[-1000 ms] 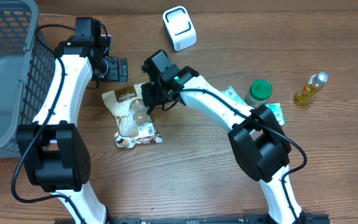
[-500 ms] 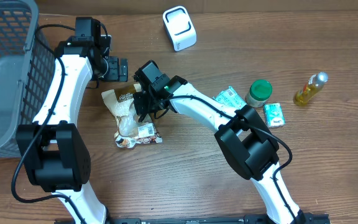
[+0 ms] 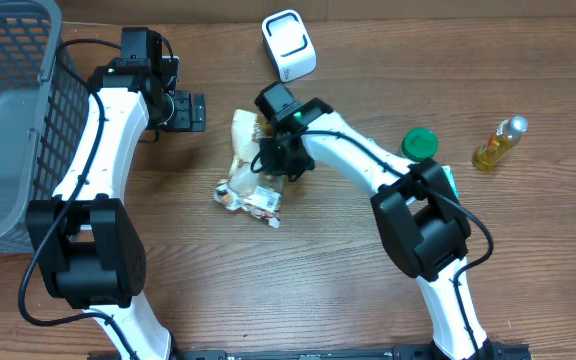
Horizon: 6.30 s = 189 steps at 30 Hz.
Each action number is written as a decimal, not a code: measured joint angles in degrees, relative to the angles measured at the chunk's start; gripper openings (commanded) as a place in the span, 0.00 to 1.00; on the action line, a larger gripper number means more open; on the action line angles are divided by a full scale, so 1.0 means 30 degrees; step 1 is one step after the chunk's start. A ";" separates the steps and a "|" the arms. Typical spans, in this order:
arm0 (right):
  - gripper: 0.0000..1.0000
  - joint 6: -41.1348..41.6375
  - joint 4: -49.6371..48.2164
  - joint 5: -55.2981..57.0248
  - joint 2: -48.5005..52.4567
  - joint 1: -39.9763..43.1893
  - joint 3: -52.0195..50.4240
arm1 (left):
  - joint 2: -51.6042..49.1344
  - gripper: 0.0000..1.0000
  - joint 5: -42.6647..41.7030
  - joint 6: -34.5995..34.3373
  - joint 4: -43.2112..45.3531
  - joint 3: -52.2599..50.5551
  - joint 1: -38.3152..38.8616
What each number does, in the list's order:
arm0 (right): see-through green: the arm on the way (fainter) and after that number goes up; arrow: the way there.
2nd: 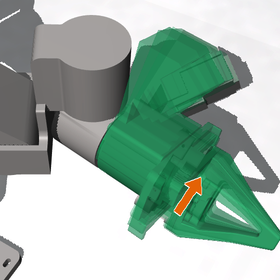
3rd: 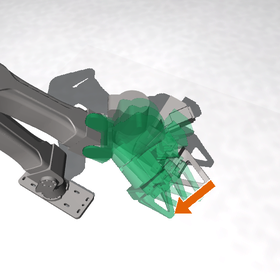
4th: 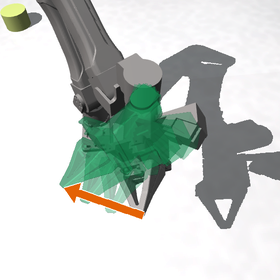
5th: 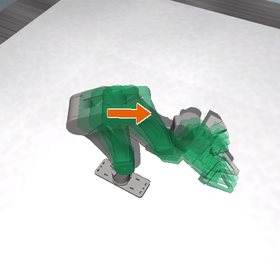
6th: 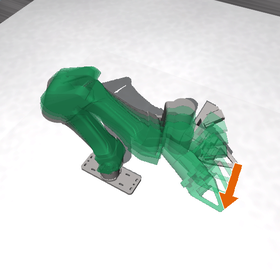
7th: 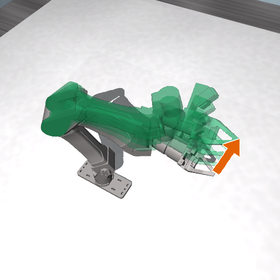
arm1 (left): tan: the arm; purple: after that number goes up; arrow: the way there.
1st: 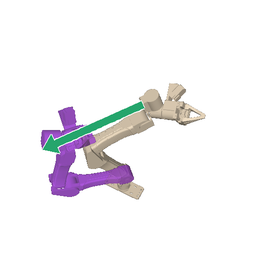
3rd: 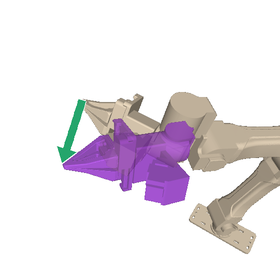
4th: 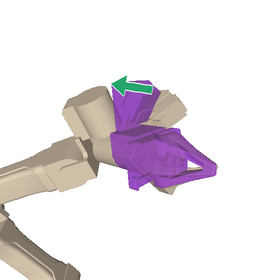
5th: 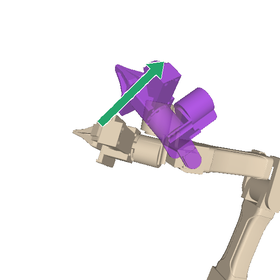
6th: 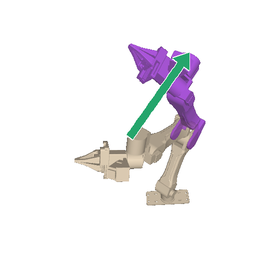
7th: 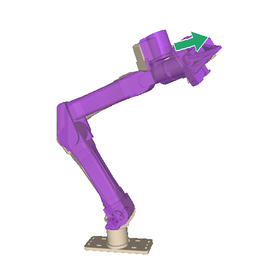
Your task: Scan the item barcode
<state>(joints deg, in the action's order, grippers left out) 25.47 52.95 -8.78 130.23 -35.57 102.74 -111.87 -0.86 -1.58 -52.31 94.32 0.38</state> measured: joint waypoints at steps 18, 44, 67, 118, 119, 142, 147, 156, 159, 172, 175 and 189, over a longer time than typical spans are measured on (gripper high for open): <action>0.20 0.0452 0.3432 0.0153 -0.3002 0.0182 -0.1064 | 0.0000 1.00 0.0000 0.0007 -0.0007 0.0000 0.0000; 0.25 0.1654 -0.3111 -0.3271 -0.3002 -0.4204 -0.5122 | 0.0000 1.00 0.0000 0.0000 -0.0007 0.0000 0.0000; 0.84 -0.5442 0.0073 -0.2557 -0.3861 0.3548 -0.2353 | 0.0000 1.00 0.0000 0.0007 0.2157 0.0080 0.0000; 1.00 -0.9996 -0.3803 -0.3155 -0.2317 0.3883 -0.2353 | 0.0109 0.04 -0.7293 -0.3497 0.1457 -0.7832 0.2011; 1.00 -0.9996 -0.3818 -0.3155 -0.2251 0.3876 -0.2353 | 0.0109 0.04 -0.7176 -0.3504 0.1450 -0.7832 0.2098; 1.00 -0.6921 -0.2805 -0.4167 -0.2157 0.4954 -0.1632 | 0.0197 0.04 -0.9224 -0.5479 0.2659 -0.3752 0.3228; 1.00 -0.6615 -0.2106 -0.4503 -0.2157 0.5683 -0.1239 | -0.0641 0.04 -0.8400 -0.6091 0.2878 -0.4014 0.4779; 1.00 -0.6492 -0.1588 -0.4597 -0.2157 0.5858 -0.1239 | -0.1180 0.04 -0.4517 -0.7133 0.3723 -0.4153 0.6390; 1.00 -0.6499 -0.1523 -0.4597 -0.2157 0.5858 -0.1239 | -0.1180 0.05 -0.3672 -0.7439 0.4787 -0.4167 0.6499; 1.00 -0.6499 -0.1690 -0.4648 -0.2157 0.5880 -0.1239 | -0.1712 0.05 -0.2528 -0.8000 0.6411 -0.4182 0.6506; 1.00 -0.6492 -0.1413 -0.4656 -0.2157 0.6047 -0.1239 | -0.2368 0.04 -0.2557 -0.8000 0.6207 -0.4153 0.6528; 1.00 -0.6353 0.0517 -0.6506 -0.2157 0.8021 -0.1239 | -0.2448 0.16 -0.8429 -0.0015 -0.0889 -0.3432 0.6448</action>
<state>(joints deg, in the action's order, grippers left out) 6.42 54.50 -28.29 123.76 -11.51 99.02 -119.22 -26.15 -1.63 -54.98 84.03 19.73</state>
